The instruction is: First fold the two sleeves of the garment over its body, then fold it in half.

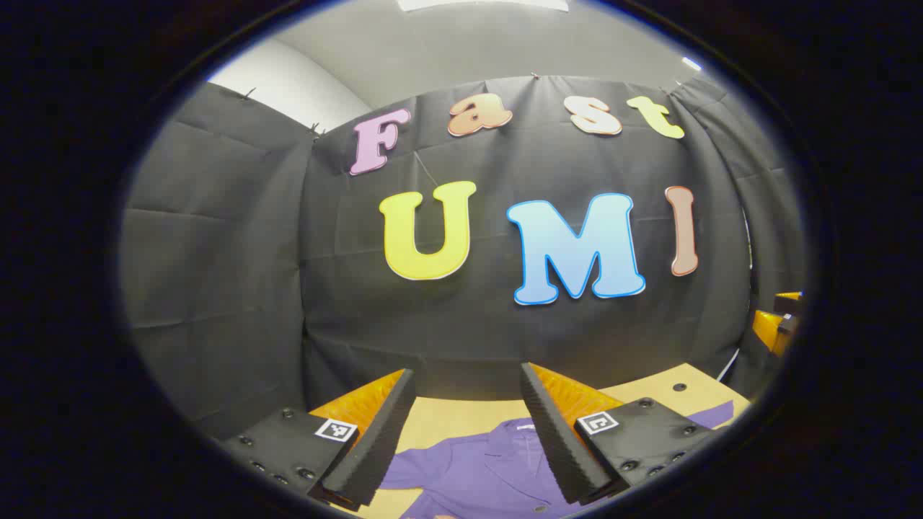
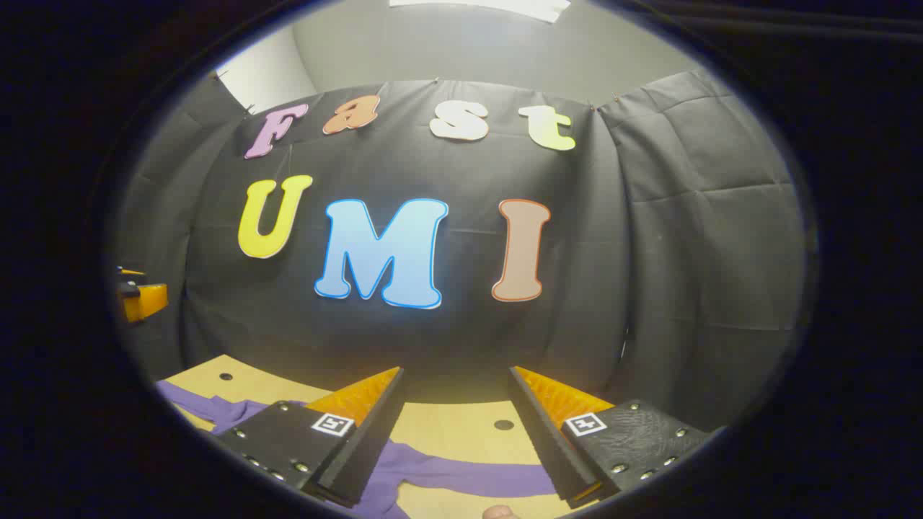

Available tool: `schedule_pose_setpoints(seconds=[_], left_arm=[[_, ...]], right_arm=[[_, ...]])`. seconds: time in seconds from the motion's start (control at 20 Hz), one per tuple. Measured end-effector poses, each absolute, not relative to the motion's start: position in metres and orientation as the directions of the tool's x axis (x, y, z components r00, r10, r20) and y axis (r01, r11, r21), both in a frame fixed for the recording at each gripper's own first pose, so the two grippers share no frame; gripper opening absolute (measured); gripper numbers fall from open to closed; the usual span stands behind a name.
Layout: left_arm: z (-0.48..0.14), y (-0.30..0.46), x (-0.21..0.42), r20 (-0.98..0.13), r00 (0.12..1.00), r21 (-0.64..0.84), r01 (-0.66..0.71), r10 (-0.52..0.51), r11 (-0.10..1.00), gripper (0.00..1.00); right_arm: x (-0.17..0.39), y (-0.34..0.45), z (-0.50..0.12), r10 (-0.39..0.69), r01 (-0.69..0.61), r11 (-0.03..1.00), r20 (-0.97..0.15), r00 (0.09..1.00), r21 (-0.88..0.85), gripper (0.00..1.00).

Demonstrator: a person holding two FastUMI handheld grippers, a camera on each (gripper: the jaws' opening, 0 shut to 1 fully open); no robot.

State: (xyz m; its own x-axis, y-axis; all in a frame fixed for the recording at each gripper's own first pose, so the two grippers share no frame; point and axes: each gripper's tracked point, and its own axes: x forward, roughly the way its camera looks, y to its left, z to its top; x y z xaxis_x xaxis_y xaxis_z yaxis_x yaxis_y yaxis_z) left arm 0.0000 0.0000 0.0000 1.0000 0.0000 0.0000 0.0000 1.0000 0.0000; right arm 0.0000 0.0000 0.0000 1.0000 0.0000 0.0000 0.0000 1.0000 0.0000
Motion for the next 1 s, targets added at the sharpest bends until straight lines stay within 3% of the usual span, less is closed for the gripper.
schedule_pose_setpoints(seconds=[0.05,0.15,0.2,0.6,1.0], left_arm=[[0.0,-0.001,-0.001,0.0,1.0,0.001,-0.001,0.001,1.0,0.95],[-0.001,-0.002,-0.001,-0.002,1.0,0.001,-0.002,0.002,1.0,0.95],[-0.001,-0.002,-0.001,-0.004,1.0,0.0,-0.002,0.002,1.0,1.0],[-0.005,-0.004,-0.005,-0.013,1.0,0.001,-0.01,0.01,1.0,1.0],[-0.008,-0.001,-0.008,-0.027,0.999,0.009,-0.036,0.036,0.999,1.0]], right_arm=[[0.0,-0.001,0.0,-0.004,0.004,1.0,-0.002,1.0,0.0,0.91],[0.003,-0.007,-0.007,-0.016,0.016,1.0,-0.009,1.0,-0.001,0.9],[0.002,-0.013,-0.009,-0.022,0.022,1.0,-0.011,1.0,-0.002,0.9],[0.0,-0.05,-0.039,-0.086,0.085,0.996,-0.06,0.994,-0.019,0.9],[0.011,-0.098,-0.111,-0.177,0.174,0.984,-0.193,0.965,-0.036,0.91]])
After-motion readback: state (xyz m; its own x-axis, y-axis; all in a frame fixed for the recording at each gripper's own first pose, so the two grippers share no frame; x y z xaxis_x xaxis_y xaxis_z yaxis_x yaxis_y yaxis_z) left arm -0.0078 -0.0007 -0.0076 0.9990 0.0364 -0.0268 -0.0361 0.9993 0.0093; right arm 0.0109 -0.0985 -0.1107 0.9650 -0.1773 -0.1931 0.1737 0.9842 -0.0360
